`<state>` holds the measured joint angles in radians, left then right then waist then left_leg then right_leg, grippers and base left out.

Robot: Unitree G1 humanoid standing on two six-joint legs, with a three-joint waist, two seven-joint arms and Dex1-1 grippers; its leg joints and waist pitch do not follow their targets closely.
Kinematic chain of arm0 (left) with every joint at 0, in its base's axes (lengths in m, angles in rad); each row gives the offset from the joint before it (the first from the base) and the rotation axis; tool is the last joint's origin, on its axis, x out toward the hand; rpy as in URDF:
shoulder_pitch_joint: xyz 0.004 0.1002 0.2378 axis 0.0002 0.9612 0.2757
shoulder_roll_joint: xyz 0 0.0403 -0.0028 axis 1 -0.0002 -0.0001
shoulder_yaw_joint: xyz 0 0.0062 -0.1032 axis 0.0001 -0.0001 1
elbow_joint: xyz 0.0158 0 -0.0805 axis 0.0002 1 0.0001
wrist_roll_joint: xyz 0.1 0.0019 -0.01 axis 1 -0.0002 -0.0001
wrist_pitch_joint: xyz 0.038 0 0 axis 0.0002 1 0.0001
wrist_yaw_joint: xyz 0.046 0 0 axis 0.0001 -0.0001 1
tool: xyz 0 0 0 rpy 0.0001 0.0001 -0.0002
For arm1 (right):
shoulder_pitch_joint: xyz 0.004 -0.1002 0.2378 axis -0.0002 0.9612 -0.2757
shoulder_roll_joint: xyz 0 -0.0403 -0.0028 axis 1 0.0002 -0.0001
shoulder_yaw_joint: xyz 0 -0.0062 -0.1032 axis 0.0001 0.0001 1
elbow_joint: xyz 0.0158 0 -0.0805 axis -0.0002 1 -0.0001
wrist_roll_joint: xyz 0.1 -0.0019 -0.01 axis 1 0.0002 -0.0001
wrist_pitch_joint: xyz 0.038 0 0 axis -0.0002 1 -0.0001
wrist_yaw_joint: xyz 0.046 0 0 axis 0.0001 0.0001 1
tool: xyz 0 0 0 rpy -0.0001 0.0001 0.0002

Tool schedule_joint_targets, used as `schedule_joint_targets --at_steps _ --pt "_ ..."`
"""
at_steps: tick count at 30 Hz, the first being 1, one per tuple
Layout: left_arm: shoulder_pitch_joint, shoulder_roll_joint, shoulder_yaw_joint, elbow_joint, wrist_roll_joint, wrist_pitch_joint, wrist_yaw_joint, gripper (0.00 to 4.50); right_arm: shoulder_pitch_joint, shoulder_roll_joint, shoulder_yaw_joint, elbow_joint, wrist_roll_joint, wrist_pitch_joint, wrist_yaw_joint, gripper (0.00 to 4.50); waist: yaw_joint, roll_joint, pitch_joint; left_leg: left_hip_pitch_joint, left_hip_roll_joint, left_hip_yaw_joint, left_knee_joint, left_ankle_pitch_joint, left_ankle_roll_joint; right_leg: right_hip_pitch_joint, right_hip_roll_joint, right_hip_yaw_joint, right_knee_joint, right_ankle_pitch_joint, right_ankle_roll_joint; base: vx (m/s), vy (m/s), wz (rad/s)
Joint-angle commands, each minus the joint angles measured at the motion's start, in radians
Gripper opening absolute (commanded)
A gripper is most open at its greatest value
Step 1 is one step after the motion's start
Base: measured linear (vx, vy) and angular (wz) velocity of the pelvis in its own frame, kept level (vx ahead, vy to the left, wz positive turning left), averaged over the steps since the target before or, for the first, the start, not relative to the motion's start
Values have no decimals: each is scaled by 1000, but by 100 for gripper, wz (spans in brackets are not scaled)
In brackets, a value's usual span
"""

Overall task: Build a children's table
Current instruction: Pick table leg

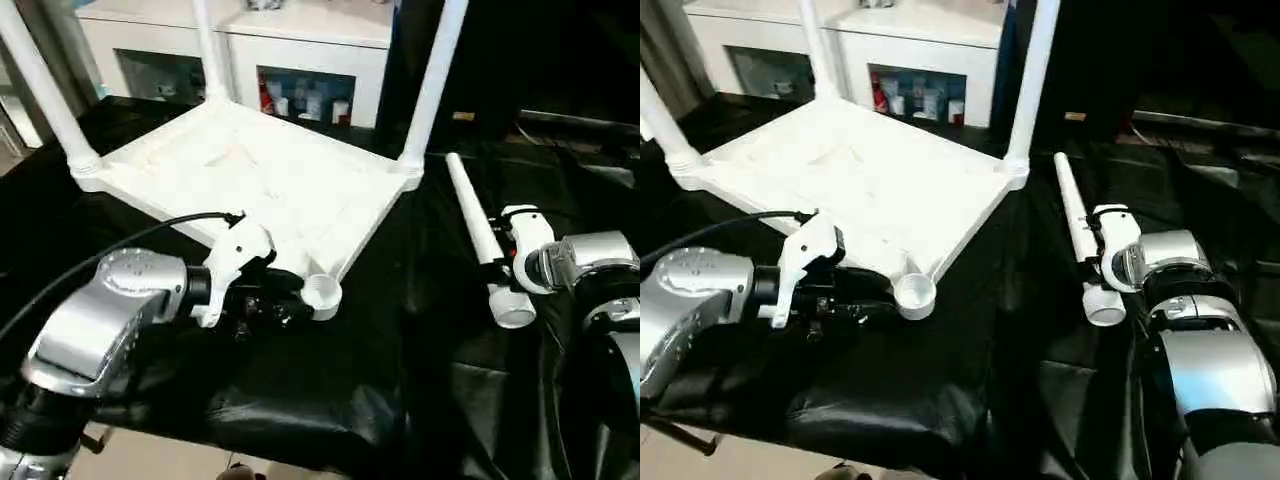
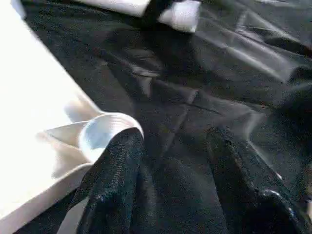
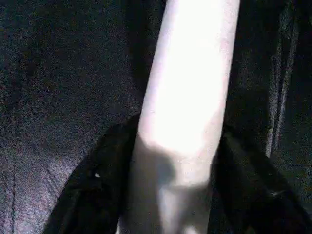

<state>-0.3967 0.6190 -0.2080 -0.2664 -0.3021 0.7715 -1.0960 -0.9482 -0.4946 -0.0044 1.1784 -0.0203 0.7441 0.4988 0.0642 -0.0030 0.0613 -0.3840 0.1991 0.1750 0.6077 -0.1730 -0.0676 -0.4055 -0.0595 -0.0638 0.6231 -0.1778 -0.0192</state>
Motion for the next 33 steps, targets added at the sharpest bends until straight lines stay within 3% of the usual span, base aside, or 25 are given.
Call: schedule_joint_targets --at_steps 1,5,8,9,10,12,13,14,16,19,20,22,23,25,27,30,31,33 --pt "-20 12 -20 -27 -18 10 -25 242 -1 -13 -5 27 -14 -7 -10 227 1 -5 -66 19 23 -1 -61 -228 -32 43 -67 41 -78 -325 -197 0 0 0" --pt "-24 8 -24 -27 -19 1 -24 279 2 -18 -15 35 -7 -14 -19 196 -2 -4 -64 19 22 -2 -60 -250 -37 42 -66 41 -79 -348 -188 0 0 0" --pt "-46 -56 4 12 -21 -23 40 304 19 -28 -71 39 35 -23 -57 192 0 -2 -66 25 22 0 -57 -253 -40 38 -65 43 -83 -342 -189 0 0 0" --pt "-46 -56 4 12 -21 -23 40 321 19 -28 -71 39 35 -23 -57 190 1 -4 -66 20 20 -1 -58 -248 -39 42 -65 41 -81 -339 -189 0 0 0" --pt "-54 -78 14 26 -21 -32 61 323 27 -32 -95 37 53 -29 -78 189 0 3 -66 17 20 -4 -59 -248 -40 45 -65 40 -79 -339 -187 0 0 0" --pt "-62 -106 30 47 -20 -49 92 342 37 -38 -132 34 80 -39 -109 189 -4 -4 -67 18 18 -2 -57 -251 -37 44 -64 40 -84 -344 -176 0 0 0" --pt "-72 -135 47 71 -25 -71 127 357 49 -49 -181 17 115 -74 -138 189 -3 7 -69 17 18 -5 -57 -250 -40 46 -65 38 -80 -340 -179 0 0 0" --pt "-72 -136 49 72 -25 -71 128 357 50 -49 -183 16 117 -76 -139 189 -6 -1 -68 17 17 -1 -56 -253 -37 45 -63 39 -87 -336 -171 0 0 0" --pt "-85 -178 76 107 -29 -109 170 373 82 -54 -264 -46 178 -184 -151 188 -4 2 -70 18 16 -3 -55 -251 -31 46 -64 38 -85 -333 -168 0 0 0" --pt "-106 -232 107 170 -22 -168 222 406 137 -33 -421 -161 307 -357 -109 188 -2 -6 -75 16 16 0 -54 -228 -8 50 -64 38 -86 -296 -159 0 0 0" --pt "-120 -251 115 199 -7 -181 258 412 152 -20 -478 -207 361 -366 -76 188 -2 -7 -76 15 16 2 -53 -225 0 50 -64 39 -86 -290 -159 0 0 0" --pt "-136 -281 127 240 4 -221 297 430 177 4 -558 -290 448 -330 -14 188 -3 -6 -77 9 12 0 -54 -191 30 57 -57 35 -84 -259 -159 0 0 0" --pt "-148 -308 137 264 8 -242 333 442 206 24 -589 -365 508 -286 60 188 -5 -12 -78 7 14 -2 -55 -178 40 59 -59 34 -82 -252 -164 0 0 0" --pt "-187 -338 138 298 -6 -177 359 448 277 58 -611 -514 616 -195 210 188 -2 -12 -77 6 13 0 -55 -150 58 62 -56 34 -80 -230 -169 0 0 0" --pt "-231 -388 173 312 -89 -97 346 450 350 85 -592 -654 718 -97 330 188 15 -8 -79 10 20 2 -54 -120 88 61 -59 33 -79 -188 -187 0 0 0" --pt "-288 -453 223 350 -173 -64 355 450 420 97 -536 -776 809 -38 409 188 25 -6 -80 11 24 1 -55 -121 80 58 -64 29 -82 -203 -214 0 0 0" --pt "-308 -473 237 367 -196 -62 359 450 439 101 -520 -810 836 -19 426 188 33 -6 -79 16 24 4 -53 -141 71 55 -66 31 -86 -235 -215 0 0 0" --pt "-357 -512 265 413 -244 -47 368 450 468 109 -495 -882 887 34 459 188 42 -10 -75 15 20 5 -54 -155 63 54 -66 31 -95 -303 -183 0 0 0"
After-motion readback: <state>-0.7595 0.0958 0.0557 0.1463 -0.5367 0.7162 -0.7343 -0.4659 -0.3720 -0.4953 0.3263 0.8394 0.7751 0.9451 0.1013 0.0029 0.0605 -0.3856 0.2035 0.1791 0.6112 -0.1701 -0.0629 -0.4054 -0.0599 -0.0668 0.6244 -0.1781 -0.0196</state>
